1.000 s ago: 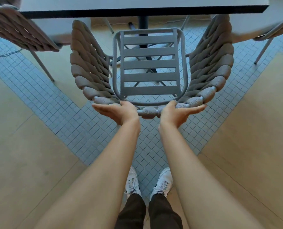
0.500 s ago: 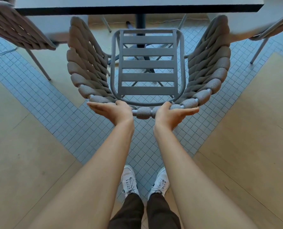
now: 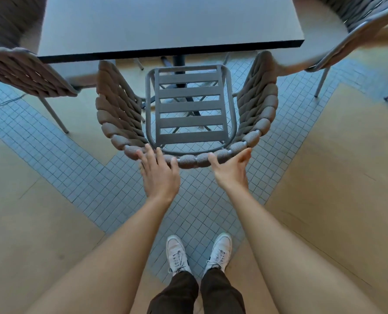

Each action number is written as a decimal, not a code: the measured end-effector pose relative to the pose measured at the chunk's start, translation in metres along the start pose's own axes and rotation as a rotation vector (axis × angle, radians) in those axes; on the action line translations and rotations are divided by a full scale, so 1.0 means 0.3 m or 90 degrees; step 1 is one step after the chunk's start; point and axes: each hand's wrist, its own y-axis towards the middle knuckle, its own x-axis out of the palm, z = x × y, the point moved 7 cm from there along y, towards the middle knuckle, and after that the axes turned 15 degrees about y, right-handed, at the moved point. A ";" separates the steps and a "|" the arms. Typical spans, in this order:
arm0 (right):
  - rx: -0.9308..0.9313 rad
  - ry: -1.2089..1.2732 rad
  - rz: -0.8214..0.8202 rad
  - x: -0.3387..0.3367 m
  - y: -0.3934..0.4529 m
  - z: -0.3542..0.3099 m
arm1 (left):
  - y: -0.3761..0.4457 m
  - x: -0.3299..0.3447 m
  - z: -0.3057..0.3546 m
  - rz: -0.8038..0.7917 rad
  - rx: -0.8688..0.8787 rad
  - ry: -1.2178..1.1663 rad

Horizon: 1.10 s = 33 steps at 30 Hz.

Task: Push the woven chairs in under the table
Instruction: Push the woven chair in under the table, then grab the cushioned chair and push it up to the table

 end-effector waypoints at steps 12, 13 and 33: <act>-0.257 -0.408 -0.010 -0.306 -0.199 -0.026 | -0.205 -0.162 0.191 0.011 0.351 0.197; -0.260 -0.413 -0.004 -0.328 -0.204 -0.028 | -0.212 -0.173 0.209 0.016 0.360 0.203; -0.285 -0.445 0.025 -1.148 -0.044 0.097 | -0.468 -0.295 0.999 0.055 0.405 0.181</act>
